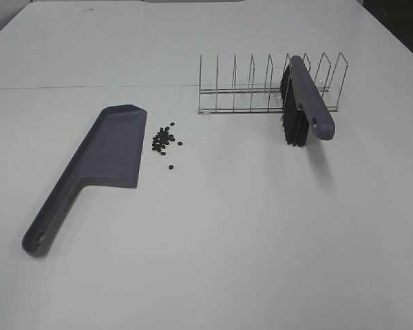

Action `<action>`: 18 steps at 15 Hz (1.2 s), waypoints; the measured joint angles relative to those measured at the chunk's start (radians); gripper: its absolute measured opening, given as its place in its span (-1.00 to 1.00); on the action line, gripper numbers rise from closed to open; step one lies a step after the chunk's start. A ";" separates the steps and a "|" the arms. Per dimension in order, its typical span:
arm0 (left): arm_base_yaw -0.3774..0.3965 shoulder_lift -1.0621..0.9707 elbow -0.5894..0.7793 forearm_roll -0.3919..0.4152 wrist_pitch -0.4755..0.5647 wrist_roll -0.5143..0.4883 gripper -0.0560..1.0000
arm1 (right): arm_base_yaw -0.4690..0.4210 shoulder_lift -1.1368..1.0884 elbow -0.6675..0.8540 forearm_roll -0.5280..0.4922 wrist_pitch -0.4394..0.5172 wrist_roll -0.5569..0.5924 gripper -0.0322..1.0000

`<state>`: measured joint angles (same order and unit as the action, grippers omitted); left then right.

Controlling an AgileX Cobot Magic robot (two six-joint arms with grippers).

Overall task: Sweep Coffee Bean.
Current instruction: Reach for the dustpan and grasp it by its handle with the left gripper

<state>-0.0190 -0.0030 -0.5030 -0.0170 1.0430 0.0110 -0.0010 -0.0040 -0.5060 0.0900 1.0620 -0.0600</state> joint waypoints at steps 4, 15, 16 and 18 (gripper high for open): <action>0.000 0.000 0.000 0.000 0.000 0.000 0.47 | 0.000 0.000 0.000 0.000 0.000 0.000 0.55; 0.000 0.000 0.000 0.000 0.000 0.000 0.47 | 0.000 0.000 0.000 0.000 0.000 0.000 0.55; 0.000 0.000 0.000 0.000 0.000 0.000 0.47 | 0.000 0.000 0.000 0.000 0.000 0.000 0.55; 0.000 0.000 0.000 0.000 0.000 0.000 0.47 | 0.000 0.000 0.000 0.000 0.000 0.000 0.55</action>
<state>-0.0190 -0.0030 -0.5030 -0.0170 1.0430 0.0110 -0.0010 -0.0040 -0.5060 0.0900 1.0620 -0.0600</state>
